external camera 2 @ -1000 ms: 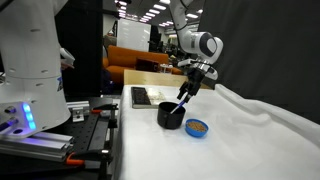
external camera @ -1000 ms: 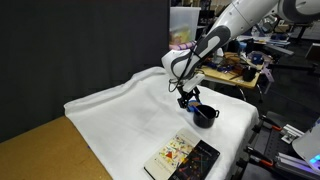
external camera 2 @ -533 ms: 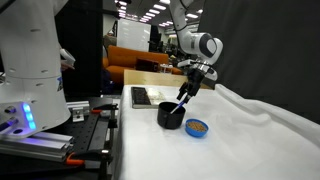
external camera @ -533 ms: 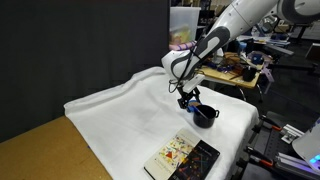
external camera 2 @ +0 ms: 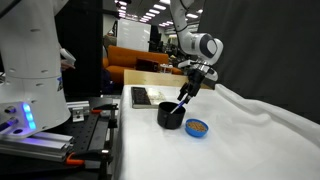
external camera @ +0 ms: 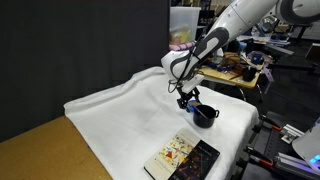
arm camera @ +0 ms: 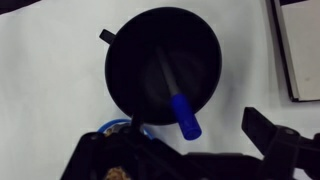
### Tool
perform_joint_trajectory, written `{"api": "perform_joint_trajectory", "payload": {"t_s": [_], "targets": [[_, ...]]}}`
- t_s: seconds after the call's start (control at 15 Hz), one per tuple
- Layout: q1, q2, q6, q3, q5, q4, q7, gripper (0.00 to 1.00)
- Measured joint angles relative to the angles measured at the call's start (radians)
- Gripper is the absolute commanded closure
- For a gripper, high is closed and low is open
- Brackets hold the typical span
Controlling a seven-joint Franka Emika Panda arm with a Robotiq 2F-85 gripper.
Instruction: Remove the pen from the black cup and put it next to the book
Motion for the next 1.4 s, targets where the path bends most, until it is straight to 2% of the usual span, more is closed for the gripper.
{"api": "perform_joint_trajectory", "payload": {"t_s": [0.87,0.93,1.0,1.13,1.4], "targets": [[0.000,0.000,0.000,0.000,0.000,-0.001,0.000,0.00],[0.000,0.000,0.000,0.000,0.000,-0.001,0.000,0.03],[0.000,0.000,0.000,0.000,0.000,-0.001,0.000,0.26],[-0.001,0.000,0.000,0.000,0.000,-0.001,0.000,0.30],[-0.001,0.000,0.000,0.000,0.000,-0.001,0.000,0.58]]}}
